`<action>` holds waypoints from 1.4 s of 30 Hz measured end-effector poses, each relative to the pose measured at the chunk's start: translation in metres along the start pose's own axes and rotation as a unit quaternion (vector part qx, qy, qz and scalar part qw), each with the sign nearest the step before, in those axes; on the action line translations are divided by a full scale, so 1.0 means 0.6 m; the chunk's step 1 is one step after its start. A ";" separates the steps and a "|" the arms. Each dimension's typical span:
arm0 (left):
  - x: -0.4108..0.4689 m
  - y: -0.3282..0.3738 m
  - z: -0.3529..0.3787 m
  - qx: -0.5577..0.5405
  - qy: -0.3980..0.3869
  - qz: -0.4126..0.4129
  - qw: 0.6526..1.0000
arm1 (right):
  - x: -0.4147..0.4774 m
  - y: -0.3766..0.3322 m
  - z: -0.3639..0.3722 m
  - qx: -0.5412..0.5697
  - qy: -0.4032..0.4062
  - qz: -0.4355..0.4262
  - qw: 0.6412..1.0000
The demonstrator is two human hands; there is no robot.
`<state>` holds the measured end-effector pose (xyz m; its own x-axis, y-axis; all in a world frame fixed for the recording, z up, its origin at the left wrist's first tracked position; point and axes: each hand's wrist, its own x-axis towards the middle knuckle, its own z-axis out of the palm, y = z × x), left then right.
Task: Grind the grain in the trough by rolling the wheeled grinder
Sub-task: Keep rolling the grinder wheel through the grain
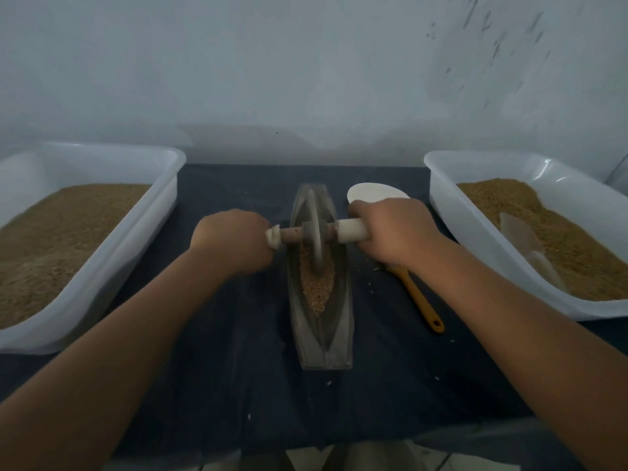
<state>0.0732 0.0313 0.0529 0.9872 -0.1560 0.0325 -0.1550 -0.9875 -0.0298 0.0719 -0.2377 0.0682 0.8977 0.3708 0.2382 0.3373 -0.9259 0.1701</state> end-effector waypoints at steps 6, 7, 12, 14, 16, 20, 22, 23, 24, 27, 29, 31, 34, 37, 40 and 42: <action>-0.080 -0.015 0.011 0.059 0.053 0.050 0.996 | -0.101 0.028 0.008 0.002 -0.030 0.036 0.999; -0.079 -0.014 0.009 0.063 0.051 0.052 0.995 | -0.102 0.034 0.011 0.006 -0.035 0.045 0.998; -0.003 0.009 -0.014 0.088 0.064 0.048 0.993 | -0.028 0.042 0.052 -0.007 -0.054 0.126 0.990; 0.037 0.021 -0.032 0.096 0.074 0.043 0.992 | 0.005 0.047 0.066 0.024 -0.069 0.160 0.984; 0.057 0.029 -0.047 0.106 0.076 0.048 0.990 | 0.018 0.052 0.072 0.043 -0.065 0.162 0.984; 0.012 0.014 -0.032 0.089 0.060 0.066 0.992 | -0.026 0.052 0.065 0.016 -0.026 0.118 0.993; -0.033 0.000 -0.009 0.093 0.056 0.083 0.991 | -0.069 0.046 0.055 0.004 0.001 0.068 0.998; -0.049 -0.006 -0.001 0.094 0.061 0.092 0.989 | -0.088 0.042 0.048 0.008 0.017 0.046 0.999; -0.053 -0.009 0.004 0.096 0.068 0.096 0.988 | -0.099 0.042 0.043 0.017 0.025 0.032 0.999; -0.020 -0.007 -0.001 0.084 0.040 0.077 0.993 | -0.074 0.046 0.043 0.021 -0.027 0.045 0.998; 0.026 -0.002 -0.014 0.058 0.020 0.063 0.996 | -0.024 0.048 0.047 0.007 -0.046 0.091 0.995; 0.062 -0.002 -0.024 0.036 0.015 0.055 0.998 | 0.023 0.050 0.051 0.011 -0.049 0.129 0.990; 0.075 0.000 -0.035 0.025 0.000 0.067 0.997 | 0.040 0.054 0.056 0.015 -0.049 0.130 0.990; 0.026 -0.008 -0.025 0.027 -0.012 0.089 0.996 | -0.014 0.049 0.049 0.018 -0.060 0.108 0.992; -0.047 -0.018 0.009 0.060 0.077 0.135 0.986 | -0.087 0.039 0.035 0.031 -0.066 0.072 0.995; -0.051 -0.024 0.017 0.075 0.101 0.137 0.983 | -0.103 0.036 0.030 0.036 -0.056 0.064 0.996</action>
<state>0.0457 0.0502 0.0422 0.8796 -0.4318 0.1993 -0.3918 -0.8955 -0.2112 0.0288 -0.2822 0.0401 0.9593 0.2418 0.1456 0.2330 -0.9696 0.0754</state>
